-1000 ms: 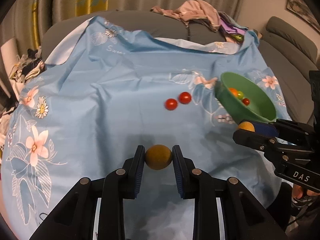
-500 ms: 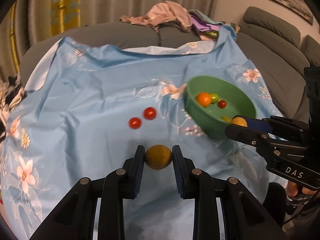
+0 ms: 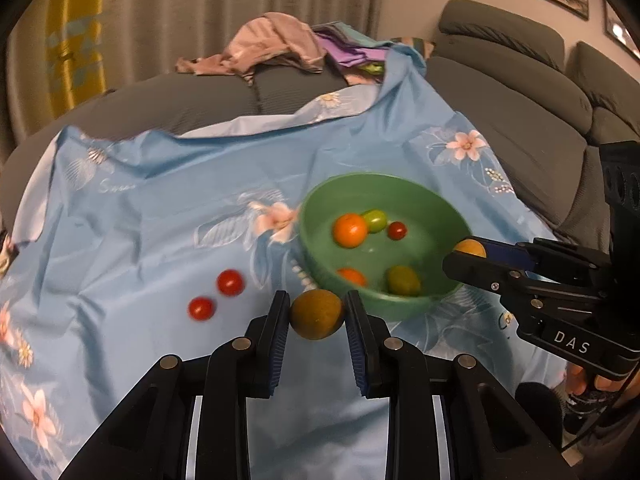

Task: Organize fruits
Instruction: 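Carry both small yellow fruits over the green bowl, then open both tools to drop the yellow fruits into the bowl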

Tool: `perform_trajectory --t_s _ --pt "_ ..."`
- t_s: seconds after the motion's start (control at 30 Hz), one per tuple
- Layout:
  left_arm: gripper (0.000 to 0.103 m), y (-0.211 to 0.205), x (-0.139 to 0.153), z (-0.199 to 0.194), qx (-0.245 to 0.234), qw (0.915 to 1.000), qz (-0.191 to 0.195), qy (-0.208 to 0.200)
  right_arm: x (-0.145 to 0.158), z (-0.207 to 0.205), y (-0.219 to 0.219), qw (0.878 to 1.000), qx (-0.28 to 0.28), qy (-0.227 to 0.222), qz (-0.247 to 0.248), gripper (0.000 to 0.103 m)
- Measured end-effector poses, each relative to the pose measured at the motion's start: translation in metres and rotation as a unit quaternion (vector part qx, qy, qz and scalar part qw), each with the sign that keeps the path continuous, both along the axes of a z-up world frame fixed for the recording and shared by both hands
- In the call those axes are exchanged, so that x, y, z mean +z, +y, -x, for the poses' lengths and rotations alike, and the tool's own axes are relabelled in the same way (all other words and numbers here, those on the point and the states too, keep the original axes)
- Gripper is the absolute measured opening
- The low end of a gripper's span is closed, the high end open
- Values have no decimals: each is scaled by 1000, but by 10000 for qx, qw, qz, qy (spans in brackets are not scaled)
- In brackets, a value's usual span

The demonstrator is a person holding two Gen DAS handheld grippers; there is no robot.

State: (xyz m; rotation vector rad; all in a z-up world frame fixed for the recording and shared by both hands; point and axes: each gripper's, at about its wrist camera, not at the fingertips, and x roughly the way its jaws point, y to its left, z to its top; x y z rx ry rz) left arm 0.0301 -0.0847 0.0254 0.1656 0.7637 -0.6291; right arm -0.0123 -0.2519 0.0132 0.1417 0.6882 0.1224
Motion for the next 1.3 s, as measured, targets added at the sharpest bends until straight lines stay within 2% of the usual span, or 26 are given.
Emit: perform_trajectory --t_s 0.4,0.63,0.97,1.3 --pt "28 -56 -4 -16 -466 9989 -109 4 -12 -6 -36 9990 -409 44 -181 27" --pt "28 -79 -17 -26 -600 9975 -364 76 -20 -16 -45 9986 -462 126 -241 27" --pt "28 -93 -36 -39 -608 9962 -553 271 -29 -24 -51 9981 -527 212 -259 27" --pt "28 -96 -44 -42 -572 9956 -678 292 -34 -29 -53 9973 -587 330 -308 30"
